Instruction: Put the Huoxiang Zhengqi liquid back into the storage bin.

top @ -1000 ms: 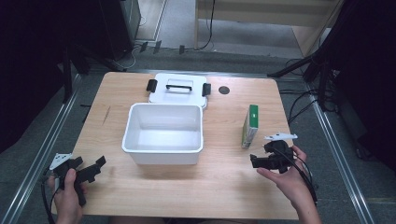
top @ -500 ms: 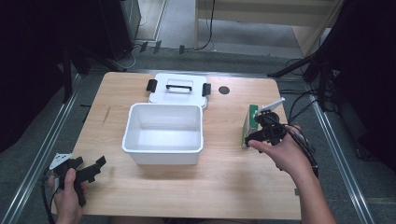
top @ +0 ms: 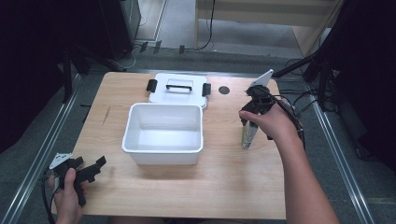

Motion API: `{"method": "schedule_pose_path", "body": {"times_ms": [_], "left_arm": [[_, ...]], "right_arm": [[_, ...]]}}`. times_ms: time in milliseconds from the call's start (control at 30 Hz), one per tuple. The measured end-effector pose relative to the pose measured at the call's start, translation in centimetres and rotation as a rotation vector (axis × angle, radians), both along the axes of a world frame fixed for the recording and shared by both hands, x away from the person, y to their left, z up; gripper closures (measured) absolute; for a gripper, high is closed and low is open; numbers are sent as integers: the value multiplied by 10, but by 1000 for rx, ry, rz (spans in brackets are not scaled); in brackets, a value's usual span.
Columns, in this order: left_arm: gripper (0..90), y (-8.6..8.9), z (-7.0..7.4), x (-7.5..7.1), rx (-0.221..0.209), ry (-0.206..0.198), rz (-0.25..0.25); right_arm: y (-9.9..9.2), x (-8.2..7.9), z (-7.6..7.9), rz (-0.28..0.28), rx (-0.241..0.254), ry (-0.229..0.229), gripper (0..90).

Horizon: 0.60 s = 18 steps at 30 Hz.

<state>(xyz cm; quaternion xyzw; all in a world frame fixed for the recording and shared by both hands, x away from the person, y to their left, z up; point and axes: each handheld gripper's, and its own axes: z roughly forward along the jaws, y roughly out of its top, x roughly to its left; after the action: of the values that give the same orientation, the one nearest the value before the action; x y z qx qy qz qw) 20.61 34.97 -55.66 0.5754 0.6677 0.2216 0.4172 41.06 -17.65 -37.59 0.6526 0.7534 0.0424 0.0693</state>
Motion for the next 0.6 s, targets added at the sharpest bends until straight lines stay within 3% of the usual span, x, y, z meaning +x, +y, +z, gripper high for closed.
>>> {"method": "schedule_pose_path", "body": {"times_ms": [200, 433, 467, 600], "left_arm": [[40, 0, 0, 0, -2, 0, -1], [39, 0, 0, 0, -3, 2, -3], [39, 0, 0, 0, -3, 2, -1], [40, 0, 0, 0, -2, 2, -2]], "right_arm": [[0, 23, -17, -57, -23, 60, 390], [1, 33, -27, -80, -1, 98, 446], [0, 35, -28, -90, 7, 102, 504], [0, 35, -28, -89, -3, 111, 589]]}}
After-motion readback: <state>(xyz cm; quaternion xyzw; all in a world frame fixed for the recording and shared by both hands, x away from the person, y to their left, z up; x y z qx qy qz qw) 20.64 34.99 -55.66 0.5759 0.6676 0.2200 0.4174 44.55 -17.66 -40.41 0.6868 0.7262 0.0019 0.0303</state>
